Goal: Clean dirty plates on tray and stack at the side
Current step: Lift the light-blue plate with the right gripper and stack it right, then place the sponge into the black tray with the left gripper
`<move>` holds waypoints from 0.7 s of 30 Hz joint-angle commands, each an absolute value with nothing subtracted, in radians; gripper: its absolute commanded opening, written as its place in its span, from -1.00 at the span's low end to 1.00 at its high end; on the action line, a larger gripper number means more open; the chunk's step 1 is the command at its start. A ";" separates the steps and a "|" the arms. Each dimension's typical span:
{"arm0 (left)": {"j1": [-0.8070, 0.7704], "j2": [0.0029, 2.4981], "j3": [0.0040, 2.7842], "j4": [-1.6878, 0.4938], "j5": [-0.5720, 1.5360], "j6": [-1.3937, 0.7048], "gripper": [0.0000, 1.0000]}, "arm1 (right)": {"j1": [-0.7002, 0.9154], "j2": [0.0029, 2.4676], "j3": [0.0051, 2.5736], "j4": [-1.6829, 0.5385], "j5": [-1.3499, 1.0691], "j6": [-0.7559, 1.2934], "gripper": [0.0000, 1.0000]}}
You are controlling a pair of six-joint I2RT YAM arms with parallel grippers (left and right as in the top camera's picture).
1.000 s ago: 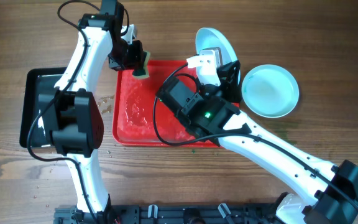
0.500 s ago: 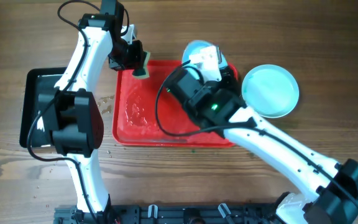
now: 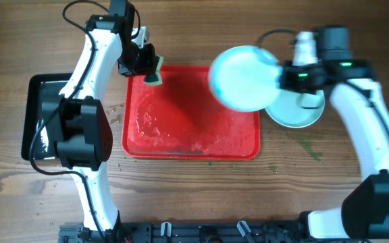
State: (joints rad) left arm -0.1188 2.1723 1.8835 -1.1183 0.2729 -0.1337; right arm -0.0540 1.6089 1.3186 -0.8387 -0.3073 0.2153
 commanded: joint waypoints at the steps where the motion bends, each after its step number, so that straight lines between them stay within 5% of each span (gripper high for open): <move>1: -0.122 2.141 1.881 -1.115 0.264 -0.139 -0.92 | -0.224 1.601 1.314 -0.853 -0.278 0.243 -0.91; 7: -0.122 2.141 1.881 -1.116 0.264 -0.139 -0.92 | -0.342 1.695 1.313 -0.851 -0.075 0.300 -0.91; 17: -0.122 2.141 1.881 -1.115 0.263 -0.139 -0.92 | -0.282 1.915 1.313 -0.900 -0.075 0.292 -0.90; 21: -0.121 2.141 1.882 -1.115 0.263 -0.139 -0.92 | -0.248 1.912 1.314 -0.937 -0.076 0.288 -0.60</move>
